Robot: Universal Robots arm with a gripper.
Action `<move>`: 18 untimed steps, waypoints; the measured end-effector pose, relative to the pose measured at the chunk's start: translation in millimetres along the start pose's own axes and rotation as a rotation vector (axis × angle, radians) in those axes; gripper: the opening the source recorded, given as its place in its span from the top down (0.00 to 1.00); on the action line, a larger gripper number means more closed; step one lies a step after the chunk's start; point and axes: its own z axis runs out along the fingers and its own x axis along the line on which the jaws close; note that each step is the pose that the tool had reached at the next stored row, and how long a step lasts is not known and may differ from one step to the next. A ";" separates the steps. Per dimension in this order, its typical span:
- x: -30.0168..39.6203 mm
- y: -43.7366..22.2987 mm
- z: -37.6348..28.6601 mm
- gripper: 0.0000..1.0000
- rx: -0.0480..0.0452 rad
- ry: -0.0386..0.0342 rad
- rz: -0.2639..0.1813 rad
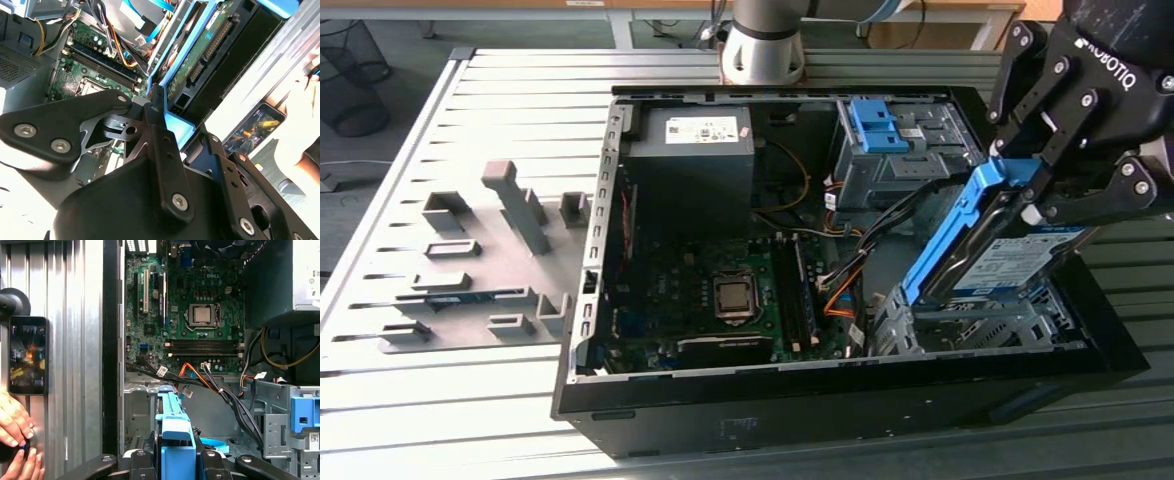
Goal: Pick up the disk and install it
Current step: 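Insert the disk into the insertion slot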
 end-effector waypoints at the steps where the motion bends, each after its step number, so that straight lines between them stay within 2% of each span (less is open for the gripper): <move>1: 0.0 -0.1 0.6 0.64 0.0000 -0.0001 0.001; 11: 0.4 -0.3 8.2 0.64 0.0001 -0.0007 0.006; 18: 0.4 -0.4 8.9 0.64 0.0001 -0.0005 0.006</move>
